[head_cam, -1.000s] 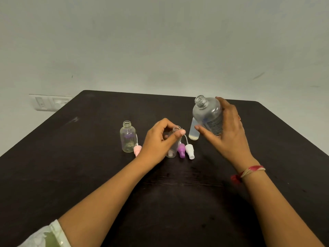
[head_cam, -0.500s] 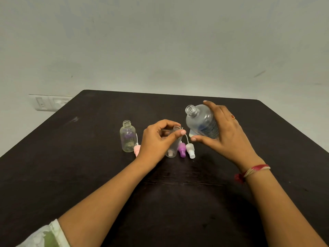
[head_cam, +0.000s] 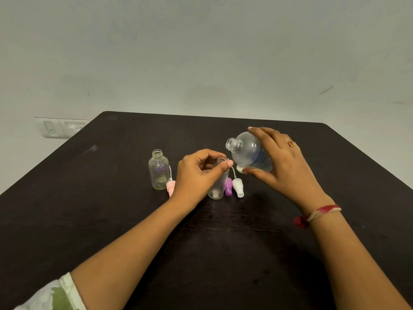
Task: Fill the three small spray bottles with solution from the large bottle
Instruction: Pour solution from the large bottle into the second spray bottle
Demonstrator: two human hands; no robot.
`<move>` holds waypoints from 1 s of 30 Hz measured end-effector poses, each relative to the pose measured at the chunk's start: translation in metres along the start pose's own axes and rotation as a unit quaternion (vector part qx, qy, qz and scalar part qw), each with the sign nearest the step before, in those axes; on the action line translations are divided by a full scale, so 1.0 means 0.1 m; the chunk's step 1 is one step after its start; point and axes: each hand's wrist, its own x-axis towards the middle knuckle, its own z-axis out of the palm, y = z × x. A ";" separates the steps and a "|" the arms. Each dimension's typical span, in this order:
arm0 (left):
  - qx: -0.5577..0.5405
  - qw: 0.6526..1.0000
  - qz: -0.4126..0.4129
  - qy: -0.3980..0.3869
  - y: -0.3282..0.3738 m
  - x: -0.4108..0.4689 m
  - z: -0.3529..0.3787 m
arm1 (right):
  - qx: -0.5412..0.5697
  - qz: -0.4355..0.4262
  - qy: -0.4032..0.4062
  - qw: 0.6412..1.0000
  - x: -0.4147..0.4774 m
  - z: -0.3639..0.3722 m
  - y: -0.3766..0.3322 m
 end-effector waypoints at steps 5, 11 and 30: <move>-0.016 1.000 0.002 0.001 0.02 0.00 0.01 | -0.024 -0.012 -0.003 1.000 -0.01 0.01 0.02; -0.023 1.000 0.002 0.008 0.04 0.02 -0.01 | -0.034 -0.029 0.001 0.999 0.00 0.01 0.01; -0.021 1.000 0.008 -0.007 0.07 0.01 -0.01 | -0.059 -0.042 0.023 0.997 0.02 -0.01 0.00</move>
